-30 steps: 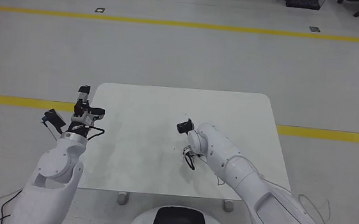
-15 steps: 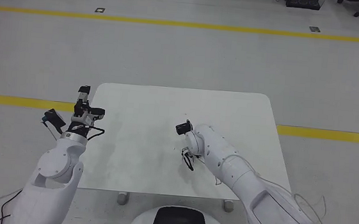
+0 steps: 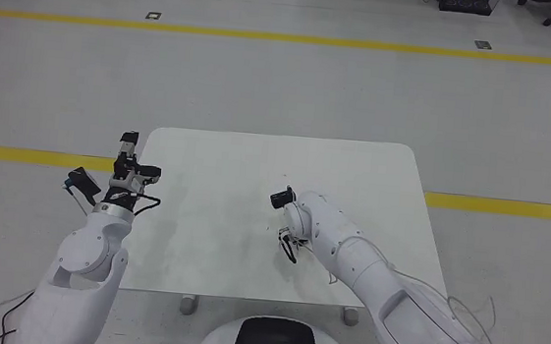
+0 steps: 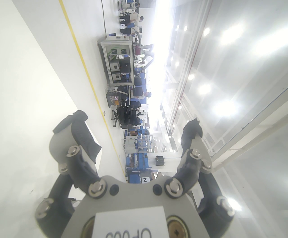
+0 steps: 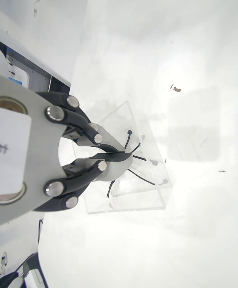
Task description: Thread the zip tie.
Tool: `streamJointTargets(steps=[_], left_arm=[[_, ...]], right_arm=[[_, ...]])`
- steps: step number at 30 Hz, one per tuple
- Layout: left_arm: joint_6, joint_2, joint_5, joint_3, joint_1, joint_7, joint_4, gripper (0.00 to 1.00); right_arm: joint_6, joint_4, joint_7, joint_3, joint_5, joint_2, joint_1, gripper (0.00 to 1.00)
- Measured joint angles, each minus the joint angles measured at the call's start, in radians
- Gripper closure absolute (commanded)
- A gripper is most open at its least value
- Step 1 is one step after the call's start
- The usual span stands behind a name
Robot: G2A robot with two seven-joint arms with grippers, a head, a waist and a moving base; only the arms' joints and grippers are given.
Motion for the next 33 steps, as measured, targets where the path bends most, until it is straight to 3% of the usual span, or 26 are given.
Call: streamJointTargets(steps=[7,33], left_arm=[[0.0,0.0,0.0,0.0,0.0,0.0,0.0,0.0],[0.0,0.0,0.0,0.0,0.0,0.0,0.0,0.0]], right_arm=[[0.004,0.014,-0.002,-0.004,-0.011,-0.01,0.007,0.83],[0.022,0.002,0.015,0.018,-0.052,-0.016,0.0,0.85]])
